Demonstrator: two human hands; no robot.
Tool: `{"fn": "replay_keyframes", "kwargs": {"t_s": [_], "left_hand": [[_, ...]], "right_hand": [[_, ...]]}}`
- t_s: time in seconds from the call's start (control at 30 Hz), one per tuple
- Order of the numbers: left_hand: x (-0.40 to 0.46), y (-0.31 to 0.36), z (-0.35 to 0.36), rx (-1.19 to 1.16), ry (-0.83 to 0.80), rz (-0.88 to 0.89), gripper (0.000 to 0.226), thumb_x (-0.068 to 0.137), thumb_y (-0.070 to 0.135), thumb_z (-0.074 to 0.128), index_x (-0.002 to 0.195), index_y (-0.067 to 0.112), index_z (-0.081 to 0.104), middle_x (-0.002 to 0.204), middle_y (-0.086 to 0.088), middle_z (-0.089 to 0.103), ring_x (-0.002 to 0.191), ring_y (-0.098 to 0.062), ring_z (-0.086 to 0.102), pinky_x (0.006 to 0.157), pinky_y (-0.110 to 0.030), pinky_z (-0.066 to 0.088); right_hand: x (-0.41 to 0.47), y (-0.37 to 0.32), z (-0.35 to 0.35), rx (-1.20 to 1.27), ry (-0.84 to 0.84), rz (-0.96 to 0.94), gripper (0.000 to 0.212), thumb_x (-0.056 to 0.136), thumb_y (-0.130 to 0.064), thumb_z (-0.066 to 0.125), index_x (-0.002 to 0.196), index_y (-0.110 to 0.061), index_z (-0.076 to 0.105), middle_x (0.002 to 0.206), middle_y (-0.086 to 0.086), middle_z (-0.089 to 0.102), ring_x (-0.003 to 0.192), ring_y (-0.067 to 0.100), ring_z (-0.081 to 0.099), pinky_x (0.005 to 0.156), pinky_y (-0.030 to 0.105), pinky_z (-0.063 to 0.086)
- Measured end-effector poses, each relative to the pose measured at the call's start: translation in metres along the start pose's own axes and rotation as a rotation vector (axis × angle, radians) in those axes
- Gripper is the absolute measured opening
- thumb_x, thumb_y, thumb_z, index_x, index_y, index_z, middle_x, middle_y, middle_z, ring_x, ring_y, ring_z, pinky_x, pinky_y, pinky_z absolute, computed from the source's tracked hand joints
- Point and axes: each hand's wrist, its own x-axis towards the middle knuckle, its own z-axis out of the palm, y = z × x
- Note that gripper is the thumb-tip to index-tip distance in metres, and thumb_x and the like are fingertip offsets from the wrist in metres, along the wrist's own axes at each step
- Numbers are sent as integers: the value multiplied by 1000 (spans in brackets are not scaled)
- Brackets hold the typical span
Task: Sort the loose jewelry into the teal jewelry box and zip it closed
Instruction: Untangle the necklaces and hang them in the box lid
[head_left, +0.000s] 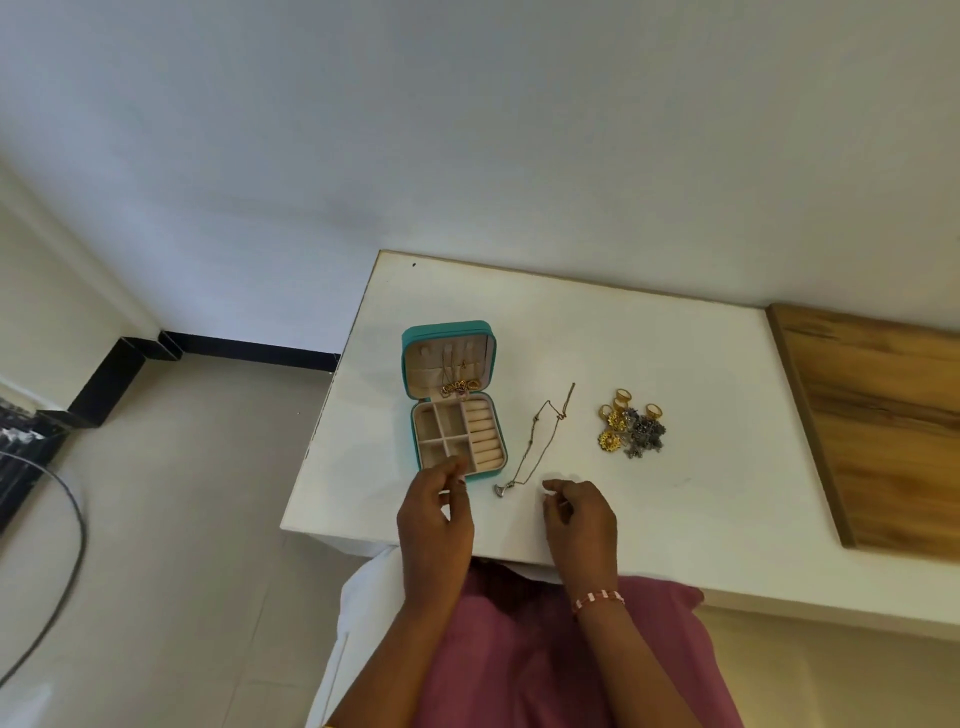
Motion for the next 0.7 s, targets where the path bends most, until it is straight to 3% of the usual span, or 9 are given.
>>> {"fn": "replay_keyframes", "kwargs": {"t_s": [0.13, 0.27, 0.43, 0.5, 0.63, 0.7], "left_hand": [[-1, -5, 3, 50, -120, 35, 24, 89, 5, 54, 100, 26, 61, 99, 12, 61, 89, 3, 56, 76, 2, 41], [-1, -9, 6, 113, -186, 29, 22, 89, 6, 54, 106, 16, 64, 101, 9, 62, 94, -4, 58, 81, -3, 41], [-1, -12, 8, 156, -247, 34, 21, 89, 6, 54, 104, 15, 66, 98, 9, 62, 84, 8, 55, 74, 4, 39], [0, -13, 8, 168, -262, 31, 21, 89, 7, 54, 103, 15, 66, 100, 7, 64, 84, 7, 55, 74, 3, 39], [-2, -13, 10, 193, -274, 38, 22, 90, 9, 54, 108, 15, 65, 106, 3, 66, 90, 2, 56, 81, -4, 40], [-3, -11, 11, 210, -289, 48, 26, 90, 10, 53, 114, 14, 62, 112, 1, 65, 95, -2, 56, 86, -12, 42]], "right_hand": [[-4, -5, 5, -185, -106, -190, 34, 84, -6, 60, 118, -9, 62, 95, 15, 58, 90, 29, 54, 76, 27, 42], [-6, -3, 6, -262, -78, -262, 30, 66, 0, 74, 95, -9, 72, 74, 10, 56, 67, 27, 57, 53, 29, 48], [-7, 2, 2, -266, -95, -212, 9, 77, -5, 66, 83, -5, 72, 78, 12, 58, 74, 28, 55, 60, 27, 40], [-5, 2, 1, -252, -113, -180, 14, 82, -7, 60, 91, -3, 70, 86, 14, 59, 82, 29, 55, 67, 26, 38], [0, -2, -4, -223, -131, -158, 35, 90, -12, 51, 124, -11, 56, 107, 14, 55, 101, 27, 50, 82, 28, 41], [-2, -4, -2, -274, -133, -178, 38, 88, -9, 53, 127, -12, 54, 102, 15, 54, 97, 30, 51, 78, 33, 45]]}}
